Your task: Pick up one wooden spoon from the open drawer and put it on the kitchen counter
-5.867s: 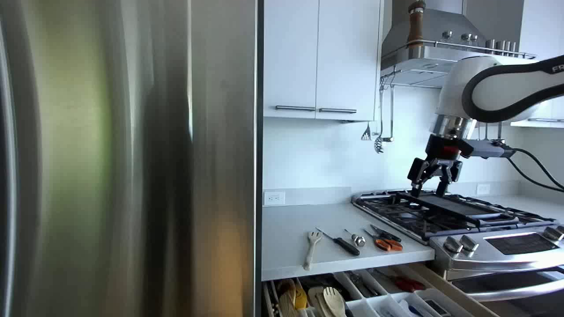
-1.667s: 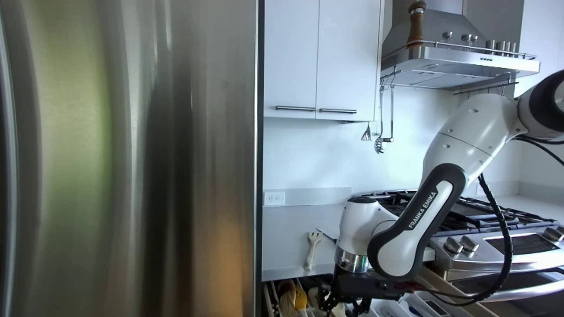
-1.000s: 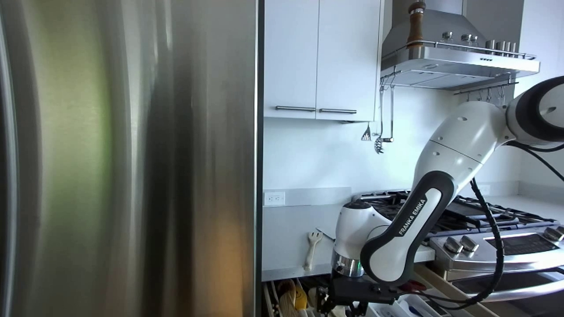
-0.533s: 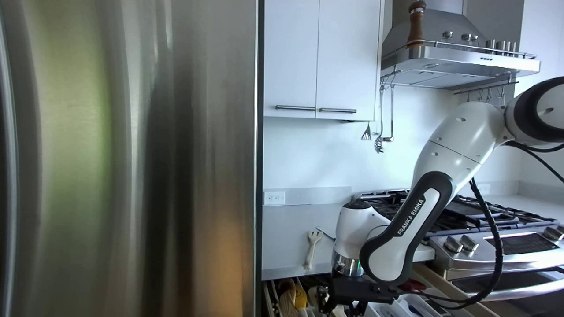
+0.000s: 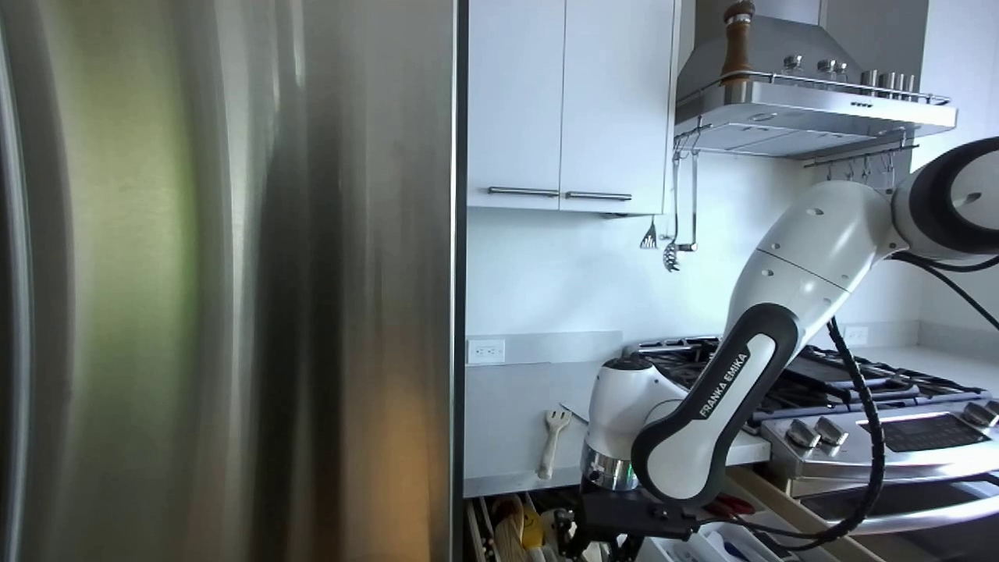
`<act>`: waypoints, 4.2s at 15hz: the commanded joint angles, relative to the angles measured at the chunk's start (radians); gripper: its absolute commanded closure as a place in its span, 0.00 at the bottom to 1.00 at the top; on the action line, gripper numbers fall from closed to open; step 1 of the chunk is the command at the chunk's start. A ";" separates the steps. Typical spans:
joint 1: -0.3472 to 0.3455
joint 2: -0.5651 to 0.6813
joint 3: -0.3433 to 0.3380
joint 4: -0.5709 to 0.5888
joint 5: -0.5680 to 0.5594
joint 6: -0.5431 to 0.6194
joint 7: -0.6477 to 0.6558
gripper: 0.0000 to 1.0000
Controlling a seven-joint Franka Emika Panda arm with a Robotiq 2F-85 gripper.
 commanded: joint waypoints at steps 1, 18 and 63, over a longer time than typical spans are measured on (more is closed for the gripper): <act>0.015 -0.008 0.000 0.007 0.028 -0.007 -0.010 0.42; 0.013 -0.005 -0.033 -0.022 0.021 -0.002 -0.023 0.36; -0.118 -0.032 0.096 -0.110 0.268 0.091 -0.532 0.70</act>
